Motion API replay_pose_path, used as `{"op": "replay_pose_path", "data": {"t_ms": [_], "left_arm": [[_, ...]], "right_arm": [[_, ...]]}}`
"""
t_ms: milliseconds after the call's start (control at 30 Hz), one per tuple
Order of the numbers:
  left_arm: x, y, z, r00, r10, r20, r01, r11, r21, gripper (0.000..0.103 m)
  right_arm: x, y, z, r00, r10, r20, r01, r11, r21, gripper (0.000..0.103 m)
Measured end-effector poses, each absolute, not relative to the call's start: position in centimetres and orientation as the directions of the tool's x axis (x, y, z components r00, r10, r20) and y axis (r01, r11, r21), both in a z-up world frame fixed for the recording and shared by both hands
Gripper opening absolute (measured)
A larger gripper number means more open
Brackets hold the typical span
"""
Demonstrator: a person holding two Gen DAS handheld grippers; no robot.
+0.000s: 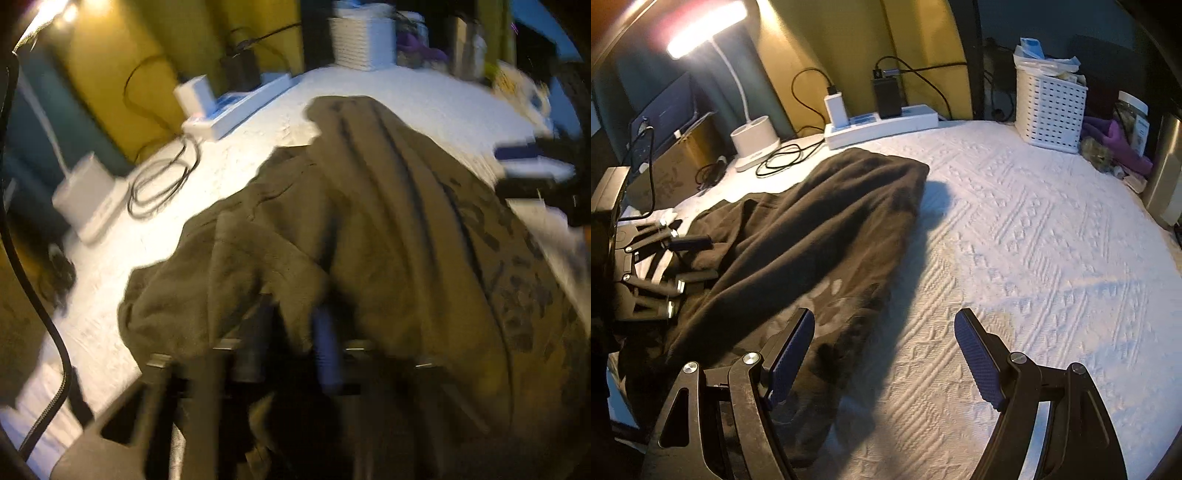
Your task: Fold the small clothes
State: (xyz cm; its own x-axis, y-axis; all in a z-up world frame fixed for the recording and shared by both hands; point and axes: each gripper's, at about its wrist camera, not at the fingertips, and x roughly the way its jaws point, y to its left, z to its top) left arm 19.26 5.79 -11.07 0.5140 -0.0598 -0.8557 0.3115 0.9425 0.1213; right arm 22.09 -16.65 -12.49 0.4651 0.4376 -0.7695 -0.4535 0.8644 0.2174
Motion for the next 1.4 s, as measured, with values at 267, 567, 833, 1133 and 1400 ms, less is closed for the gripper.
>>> {"op": "replay_pose_path", "data": {"t_ms": [267, 567, 833, 1133, 1400], "left_arm": [[21.6, 13.3, -10.2, 0.606, 0.036, -0.795, 0.044, 0.996, 0.078, 0.005], [18.9, 16.3, -8.6, 0.627, 0.078, -0.775, -0.057, 0.997, 0.055, 0.052], [14.4, 12.3, -5.8, 0.662, -0.085, -0.744, 0.094, 0.995, -0.03, 0.055], [10.8, 5.2, -8.3, 0.562, -0.231, -0.794, 0.269, 0.959, -0.088, 0.055], [8.0, 4.0, -10.2, 0.509, -0.216, -0.833, 0.293, 0.954, -0.069, 0.049]], "right_arm": [[22.5, -14.7, -12.4, 0.456, 0.425, -0.782, -0.473, 0.86, 0.192, 0.08], [21.9, -12.1, -11.8, 0.452, 0.429, -0.782, -0.512, 0.843, 0.166, 0.08], [19.6, -12.4, -10.9, 0.474, 0.431, -0.768, -0.52, 0.841, 0.151, 0.08], [16.5, -14.1, -10.6, 0.5, 0.436, -0.749, -0.511, 0.846, 0.152, 0.08], [14.4, -15.7, -11.9, 0.508, 0.44, -0.74, -0.498, 0.852, 0.165, 0.08]]}}
